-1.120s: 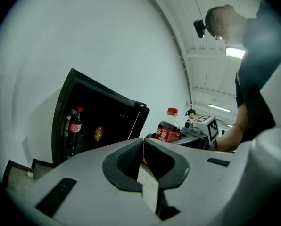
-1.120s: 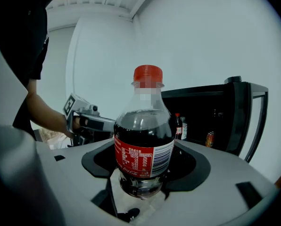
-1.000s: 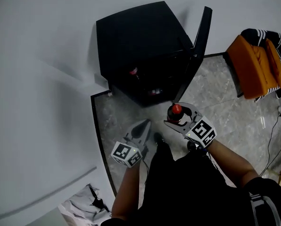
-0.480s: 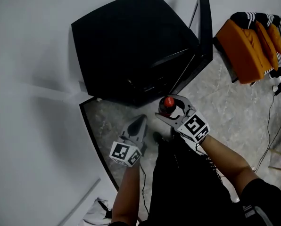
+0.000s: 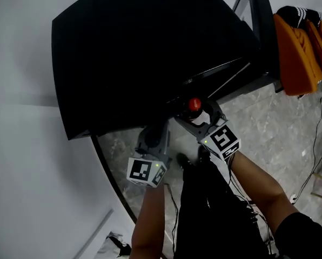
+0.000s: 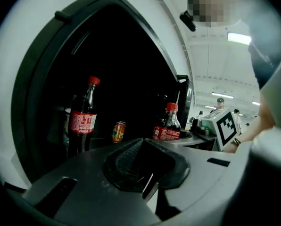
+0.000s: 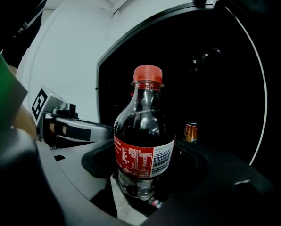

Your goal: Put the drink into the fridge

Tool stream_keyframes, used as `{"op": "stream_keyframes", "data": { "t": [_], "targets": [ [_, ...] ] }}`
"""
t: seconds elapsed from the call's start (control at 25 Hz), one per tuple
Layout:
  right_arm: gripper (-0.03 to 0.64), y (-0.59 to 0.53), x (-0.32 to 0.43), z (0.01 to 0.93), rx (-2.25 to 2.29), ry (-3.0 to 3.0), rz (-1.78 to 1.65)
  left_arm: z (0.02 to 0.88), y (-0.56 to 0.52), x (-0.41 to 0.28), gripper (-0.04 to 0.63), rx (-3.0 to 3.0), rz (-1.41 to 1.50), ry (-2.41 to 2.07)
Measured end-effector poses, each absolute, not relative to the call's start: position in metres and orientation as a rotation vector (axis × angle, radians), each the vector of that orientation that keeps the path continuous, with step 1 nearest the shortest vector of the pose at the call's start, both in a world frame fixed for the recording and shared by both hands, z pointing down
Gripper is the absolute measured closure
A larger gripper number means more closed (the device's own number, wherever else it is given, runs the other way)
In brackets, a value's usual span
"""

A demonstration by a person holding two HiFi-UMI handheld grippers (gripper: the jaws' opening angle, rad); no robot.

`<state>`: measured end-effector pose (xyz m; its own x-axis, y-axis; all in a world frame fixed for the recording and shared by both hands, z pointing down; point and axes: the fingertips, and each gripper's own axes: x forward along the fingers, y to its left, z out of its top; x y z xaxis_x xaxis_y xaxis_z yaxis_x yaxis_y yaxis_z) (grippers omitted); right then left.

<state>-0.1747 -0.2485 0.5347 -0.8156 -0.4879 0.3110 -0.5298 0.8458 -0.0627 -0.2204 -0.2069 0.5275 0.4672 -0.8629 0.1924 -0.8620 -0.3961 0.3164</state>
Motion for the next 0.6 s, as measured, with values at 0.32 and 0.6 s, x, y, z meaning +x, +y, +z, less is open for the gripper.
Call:
{"op": "stream_keyframes", "data": {
  "t": [0.32,0.6],
  "targets": [
    [0.313,-0.294,-0.186,0.563,0.807,-2.776,0.146,0.556,-0.246,-0.223,0.581,2.338,-0.061,-1.517],
    [0.313,-0.33,-0.194,0.568,0.886,-2.795,0.104,0.562,-0.278,-0.226,0.581,2.393,-0.013,-1.6]
  ]
}}
